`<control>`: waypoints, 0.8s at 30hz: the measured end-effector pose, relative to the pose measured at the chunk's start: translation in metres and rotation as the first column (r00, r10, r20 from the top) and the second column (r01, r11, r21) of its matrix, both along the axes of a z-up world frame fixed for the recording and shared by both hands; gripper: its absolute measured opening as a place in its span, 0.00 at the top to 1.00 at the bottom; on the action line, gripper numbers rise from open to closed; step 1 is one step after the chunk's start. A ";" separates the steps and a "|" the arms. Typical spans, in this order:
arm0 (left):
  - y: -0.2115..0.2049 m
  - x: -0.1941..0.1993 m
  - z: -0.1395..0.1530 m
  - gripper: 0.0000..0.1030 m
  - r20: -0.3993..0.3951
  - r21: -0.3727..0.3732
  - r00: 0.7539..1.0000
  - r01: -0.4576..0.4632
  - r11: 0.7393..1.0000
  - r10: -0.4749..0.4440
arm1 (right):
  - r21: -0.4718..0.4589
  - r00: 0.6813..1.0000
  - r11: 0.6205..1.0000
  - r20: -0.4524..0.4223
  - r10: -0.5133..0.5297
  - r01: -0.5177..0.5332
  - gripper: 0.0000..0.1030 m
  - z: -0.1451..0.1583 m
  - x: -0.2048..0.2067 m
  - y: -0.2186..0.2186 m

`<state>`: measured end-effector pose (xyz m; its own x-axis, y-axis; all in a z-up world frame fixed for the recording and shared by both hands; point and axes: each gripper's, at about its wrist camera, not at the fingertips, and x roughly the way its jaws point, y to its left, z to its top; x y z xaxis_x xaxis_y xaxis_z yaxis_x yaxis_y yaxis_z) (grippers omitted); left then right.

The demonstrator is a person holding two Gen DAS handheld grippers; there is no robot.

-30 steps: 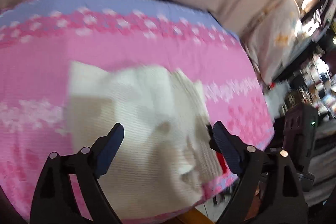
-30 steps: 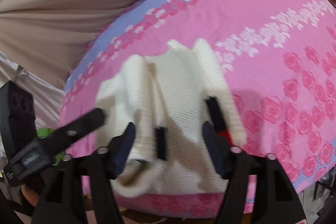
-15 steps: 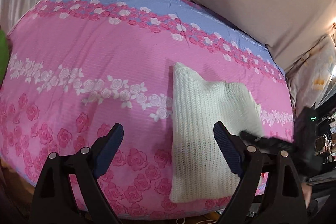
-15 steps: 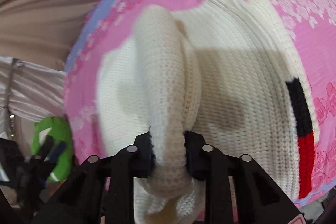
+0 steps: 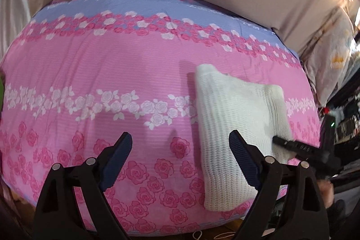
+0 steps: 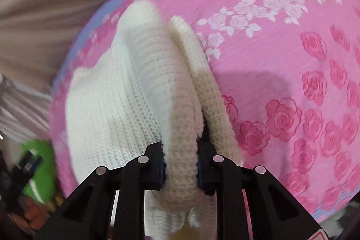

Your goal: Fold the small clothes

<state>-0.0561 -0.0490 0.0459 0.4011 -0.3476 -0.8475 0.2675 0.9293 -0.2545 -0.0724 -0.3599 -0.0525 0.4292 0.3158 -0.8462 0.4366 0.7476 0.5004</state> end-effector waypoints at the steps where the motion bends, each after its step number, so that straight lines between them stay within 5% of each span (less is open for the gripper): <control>1: -0.007 -0.001 0.001 0.17 0.006 0.004 1.000 0.022 1.000 -0.022 | 0.003 1.000 1.000 0.024 -0.015 0.015 0.82 0.011 -0.001 0.000; 4: -0.027 0.001 -0.005 0.17 -0.013 0.028 0.997 0.076 0.997 -0.076 | -0.030 0.997 1.000 0.081 -0.002 0.005 0.77 0.032 -0.002 0.000; 7: -0.051 0.000 -0.009 0.17 -0.009 0.088 0.991 0.134 0.987 -0.133 | -0.108 0.999 0.994 -0.018 0.029 -0.030 0.69 0.017 0.000 -0.003; 12: -0.076 -0.001 -0.017 0.17 -0.004 0.131 0.981 0.194 0.972 -0.195 | -0.082 0.999 0.997 0.052 0.001 0.003 0.56 0.047 -0.041 0.000; 17: -0.093 0.001 -0.040 0.17 -0.055 0.178 0.977 0.212 0.961 -0.206 | -0.083 0.993 0.990 0.030 0.113 -0.110 0.56 0.050 -0.057 0.028; 18: -0.095 0.002 -0.045 0.17 -0.071 0.185 0.977 0.210 0.960 -0.200 | -0.105 0.990 0.984 0.007 0.144 -0.142 0.59 0.040 -0.054 0.033; 19: -0.096 0.003 -0.051 0.17 -0.096 0.192 0.976 0.210 0.959 -0.195 | -0.120 0.987 0.980 -0.017 0.161 -0.162 0.86 0.029 -0.056 0.036; 20: -0.096 0.004 -0.056 0.17 -0.113 0.193 0.975 0.211 0.958 -0.192 | -0.116 0.987 0.981 -0.057 0.148 -0.154 0.92 0.019 -0.057 0.032; 24: -0.098 0.004 -0.067 0.15 -0.131 0.193 0.971 0.222 0.956 -0.199 | -0.062 1.000 0.998 0.029 0.001 0.001 0.92 0.040 -0.091 0.007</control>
